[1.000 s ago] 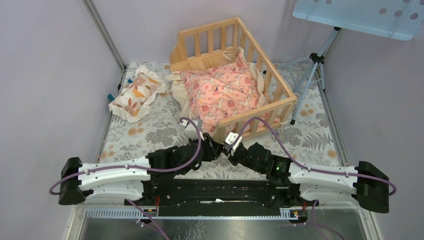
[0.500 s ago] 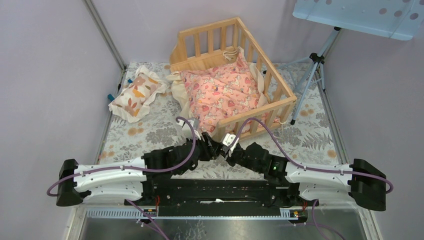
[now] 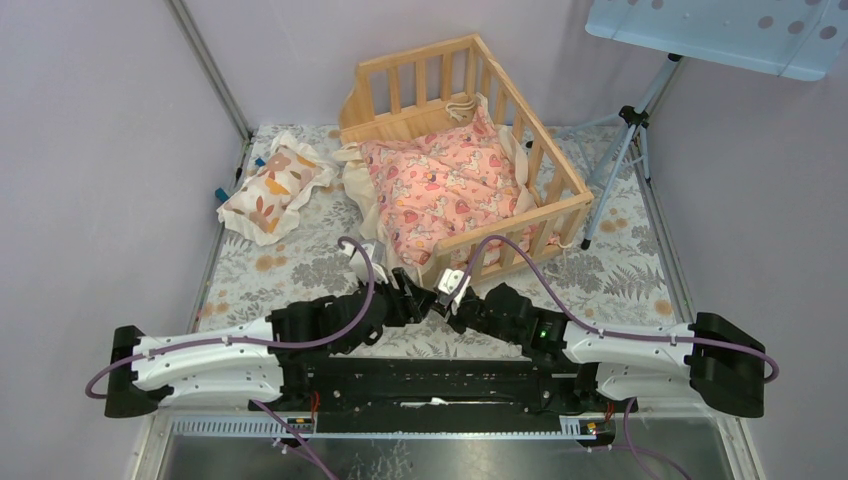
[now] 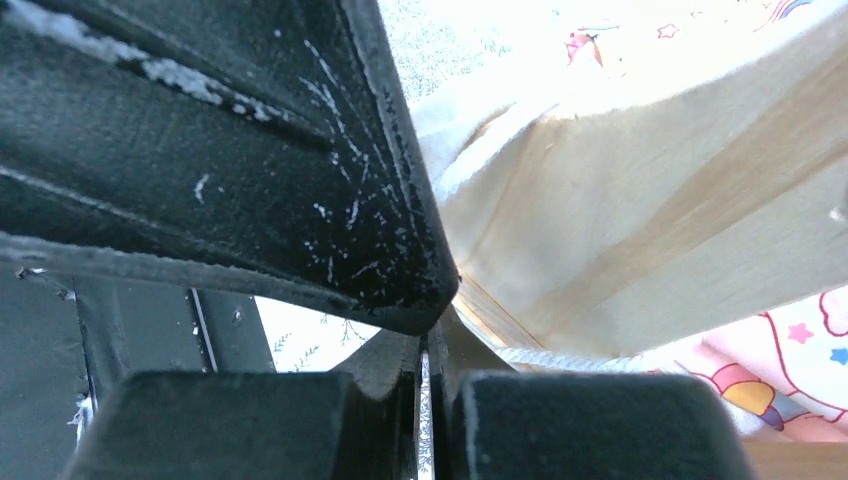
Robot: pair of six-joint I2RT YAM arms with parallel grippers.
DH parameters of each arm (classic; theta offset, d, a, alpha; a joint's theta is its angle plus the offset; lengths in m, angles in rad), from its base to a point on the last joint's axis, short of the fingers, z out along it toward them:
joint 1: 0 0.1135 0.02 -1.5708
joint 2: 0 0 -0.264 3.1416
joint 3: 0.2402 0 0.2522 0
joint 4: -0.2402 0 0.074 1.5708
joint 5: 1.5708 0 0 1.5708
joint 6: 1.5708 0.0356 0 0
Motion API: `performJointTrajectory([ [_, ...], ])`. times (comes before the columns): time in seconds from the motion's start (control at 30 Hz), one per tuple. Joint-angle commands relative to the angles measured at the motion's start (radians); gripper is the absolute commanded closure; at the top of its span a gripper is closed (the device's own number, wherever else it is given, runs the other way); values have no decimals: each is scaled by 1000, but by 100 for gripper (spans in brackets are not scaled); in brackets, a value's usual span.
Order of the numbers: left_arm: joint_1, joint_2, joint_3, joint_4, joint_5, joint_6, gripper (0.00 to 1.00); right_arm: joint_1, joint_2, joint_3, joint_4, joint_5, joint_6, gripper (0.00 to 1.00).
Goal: Set up the pet bed
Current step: Tie the ropes to the bed frame.
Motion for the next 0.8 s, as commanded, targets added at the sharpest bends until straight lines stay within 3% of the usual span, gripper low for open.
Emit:
performJointTrajectory([
  [0.0,-4,-35,-13,-40,-50,-17,42,-8,9,50,62,-21,-14,100],
  [0.5,-3,-110,-64,-126,-183,-85,34,-11,23,59,61,-31,-6,100],
  [0.77,-3,-186,-120,-127,-260,-177,34,-11,21,56,60,-40,2,100],
])
